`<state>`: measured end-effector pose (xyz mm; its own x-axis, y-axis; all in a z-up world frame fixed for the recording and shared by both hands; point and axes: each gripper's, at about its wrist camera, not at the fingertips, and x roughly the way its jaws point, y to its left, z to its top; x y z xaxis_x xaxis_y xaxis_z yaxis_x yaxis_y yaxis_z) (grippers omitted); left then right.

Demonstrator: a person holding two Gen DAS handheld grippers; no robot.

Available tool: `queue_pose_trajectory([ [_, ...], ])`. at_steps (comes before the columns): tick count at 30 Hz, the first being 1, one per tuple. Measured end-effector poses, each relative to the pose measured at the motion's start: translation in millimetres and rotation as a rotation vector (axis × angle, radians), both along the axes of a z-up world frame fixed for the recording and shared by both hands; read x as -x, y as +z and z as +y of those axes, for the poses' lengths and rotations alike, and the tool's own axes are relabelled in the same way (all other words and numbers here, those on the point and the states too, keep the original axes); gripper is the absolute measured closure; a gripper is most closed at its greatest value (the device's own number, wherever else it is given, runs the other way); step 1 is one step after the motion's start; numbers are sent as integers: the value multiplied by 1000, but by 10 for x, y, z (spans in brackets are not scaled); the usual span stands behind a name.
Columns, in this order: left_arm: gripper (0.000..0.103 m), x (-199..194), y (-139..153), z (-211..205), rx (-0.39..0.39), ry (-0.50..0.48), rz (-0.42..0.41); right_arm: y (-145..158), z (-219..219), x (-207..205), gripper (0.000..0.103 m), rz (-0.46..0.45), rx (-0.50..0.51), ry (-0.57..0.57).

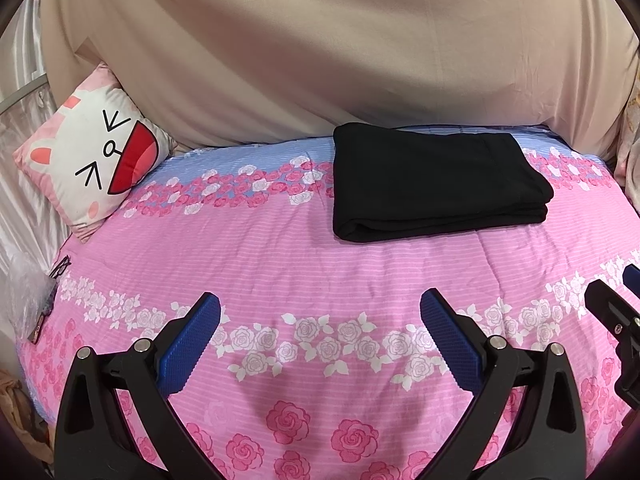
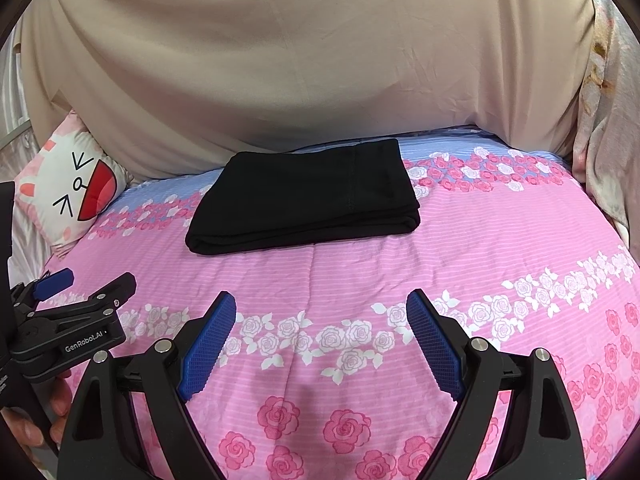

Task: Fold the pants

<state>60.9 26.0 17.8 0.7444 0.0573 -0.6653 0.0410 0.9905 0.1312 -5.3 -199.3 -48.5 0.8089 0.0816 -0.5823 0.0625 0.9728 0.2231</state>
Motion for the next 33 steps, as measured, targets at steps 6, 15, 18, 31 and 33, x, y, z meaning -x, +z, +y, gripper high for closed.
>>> queue_pose_trajectory([
  [6,5,2,5,-12,-8,5,-3,3,5,-1,18,0,0,-1],
  [15,5,-3,8,-15,-11,12,0,-3,8,-6,18,3,2,1],
  [18,5,19,10,-32,-34,25,-9,-8,0,-4,18,5,-1,5],
  [31,5,52,32,-82,15,-38,2,-18,-24,3,18,7,5,3],
  [33,5,34,24,-60,35,-38,15,-18,-36,7,18,8,4,2],
])
